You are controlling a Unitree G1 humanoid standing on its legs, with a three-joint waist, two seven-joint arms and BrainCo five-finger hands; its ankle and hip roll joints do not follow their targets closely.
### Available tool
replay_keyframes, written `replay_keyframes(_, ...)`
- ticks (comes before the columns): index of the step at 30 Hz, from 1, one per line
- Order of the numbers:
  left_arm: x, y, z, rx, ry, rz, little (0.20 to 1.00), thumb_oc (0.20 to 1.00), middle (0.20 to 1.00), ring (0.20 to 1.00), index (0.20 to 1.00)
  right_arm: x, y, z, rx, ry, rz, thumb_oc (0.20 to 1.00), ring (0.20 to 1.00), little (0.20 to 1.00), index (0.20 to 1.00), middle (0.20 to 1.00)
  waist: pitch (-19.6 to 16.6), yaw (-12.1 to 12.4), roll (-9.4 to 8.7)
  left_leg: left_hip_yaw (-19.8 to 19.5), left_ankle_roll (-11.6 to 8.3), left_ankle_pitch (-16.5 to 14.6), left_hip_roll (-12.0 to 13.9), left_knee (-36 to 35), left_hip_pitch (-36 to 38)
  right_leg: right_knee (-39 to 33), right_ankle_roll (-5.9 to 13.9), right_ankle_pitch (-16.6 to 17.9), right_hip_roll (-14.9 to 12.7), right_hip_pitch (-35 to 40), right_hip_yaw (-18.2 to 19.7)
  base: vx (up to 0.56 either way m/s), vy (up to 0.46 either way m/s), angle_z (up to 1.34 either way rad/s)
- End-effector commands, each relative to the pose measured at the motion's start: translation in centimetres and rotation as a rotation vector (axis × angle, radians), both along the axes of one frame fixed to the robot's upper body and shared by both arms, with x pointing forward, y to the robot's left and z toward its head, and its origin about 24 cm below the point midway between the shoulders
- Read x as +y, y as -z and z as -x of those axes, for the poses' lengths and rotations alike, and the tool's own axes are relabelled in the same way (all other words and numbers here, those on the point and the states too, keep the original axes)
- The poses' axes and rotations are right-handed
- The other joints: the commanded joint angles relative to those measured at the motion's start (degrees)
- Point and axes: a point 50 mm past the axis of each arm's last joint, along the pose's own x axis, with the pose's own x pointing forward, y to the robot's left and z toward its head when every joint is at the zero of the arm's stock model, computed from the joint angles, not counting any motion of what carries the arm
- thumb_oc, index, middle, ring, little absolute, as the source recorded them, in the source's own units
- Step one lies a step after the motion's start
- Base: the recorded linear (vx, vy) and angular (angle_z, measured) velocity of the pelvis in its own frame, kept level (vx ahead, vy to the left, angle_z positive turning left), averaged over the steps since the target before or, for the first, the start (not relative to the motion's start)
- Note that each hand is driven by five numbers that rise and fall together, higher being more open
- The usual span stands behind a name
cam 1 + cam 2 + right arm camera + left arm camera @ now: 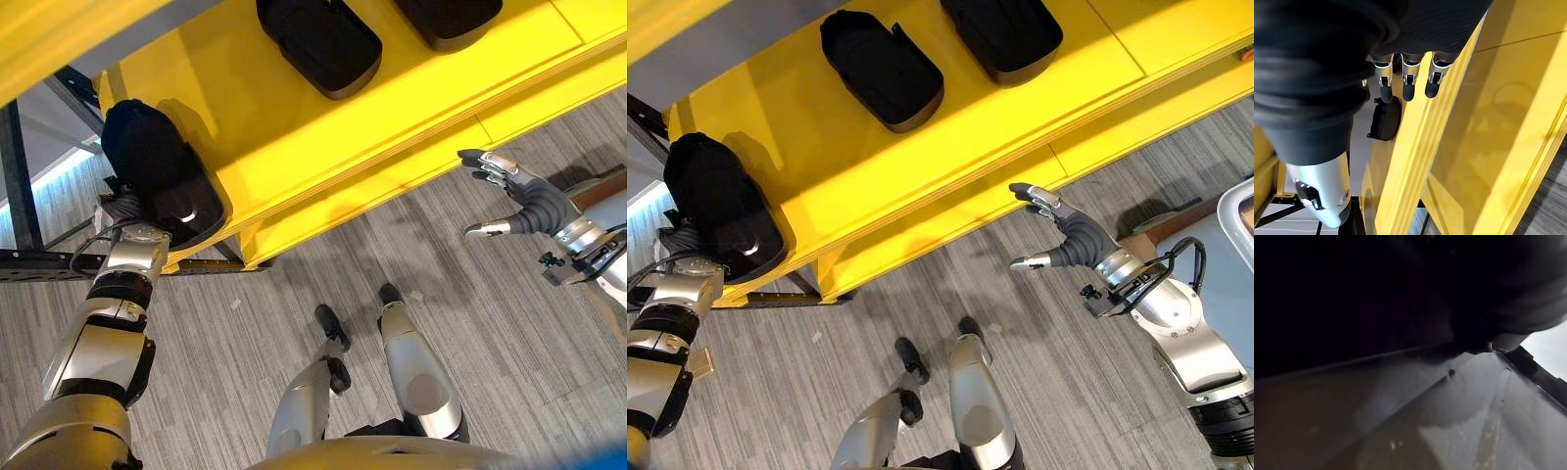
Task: Move parts from the plastic box to the shelf.
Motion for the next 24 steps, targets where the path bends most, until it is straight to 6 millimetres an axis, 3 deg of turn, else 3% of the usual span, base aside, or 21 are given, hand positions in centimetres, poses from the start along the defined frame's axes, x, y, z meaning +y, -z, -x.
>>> replay_keyframes(1, 4.2, -3.8, 1.9, -0.082, -0.135, -0.130, 0.200, 0.200, 0.200, 0.200, 0.200, 0.1, -1.7, 0.3, -0.131, -0.020, -0.115, 1.000, 1.000, 1.000, 1.000, 1.000, -1.67, -1.29, -2.34, 0.45, 1.16, -13.67, -2.46, 6.62, 3.60, -13.01, 2.31, 5.65, 4.23, 2.42, 5.79, 0.02, 0.030, -0.04)
replay_keyframes(2, 4.3, -3.7, 1.9, -0.080, -0.136, -0.125, 0.200, 0.200, 0.200, 0.200, 0.200, 0.0, -1.7, 0.3, -0.139, -0.014, -0.106, 1.000, 1.000, 1.000, 1.000, 1.000, -1.72, -1.33, -2.19, 0.53, 1.11, -13.60, -2.42, 6.44, 3.80, -13.09, 2.37, 5.65, 4.14, 2.55, 5.83, 0.01, 0.040, -0.05)
replay_keyframes(3, -5.5, -7.7, -5.5, -0.150, 0.285, -0.271, 0.200, 0.200, 0.200, 0.200, 0.200, 3.6, -1.0, -1.4, -0.042, -0.162, -0.237, 1.000, 1.000, 1.000, 1.000, 1.000, -0.07, -3.04, -1.96, -3.05, -2.72, -9.48, 1.80, 0.77, 7.61, -14.68, 1.80, 4.26, 3.41, 7.23, 5.30, -0.01, 0.026, -0.04)
replay_keyframes(9, -6.8, -8.4, -6.0, -0.169, 0.298, -0.281, 0.200, 0.200, 0.200, 0.200, 0.200, 3.2, -0.7, -1.3, -0.055, -0.166, -0.254, 1.000, 1.000, 1.000, 1.000, 1.000, 0.67, -3.56, -2.47, -2.34, -2.74, -9.68, 1.80, 1.92, 6.56, -14.98, 1.97, 5.06, 3.40, 6.31, 5.76, -0.01, -0.025, 0.07)
replay_keyframes(24, -6.5, -8.4, -5.8, -0.167, 0.289, -0.292, 0.200, 0.200, 0.200, 0.200, 0.200, 2.9, 0.0, -0.8, -0.038, -0.163, -0.220, 1.000, 1.000, 1.000, 1.000, 1.000, -0.89, -3.41, -2.96, -1.46, -2.38, -11.25, 1.92, 3.47, 7.48, -16.09, 2.56, 5.38, 2.46, 7.92, 6.03, 0.03, 0.006, -0.03)
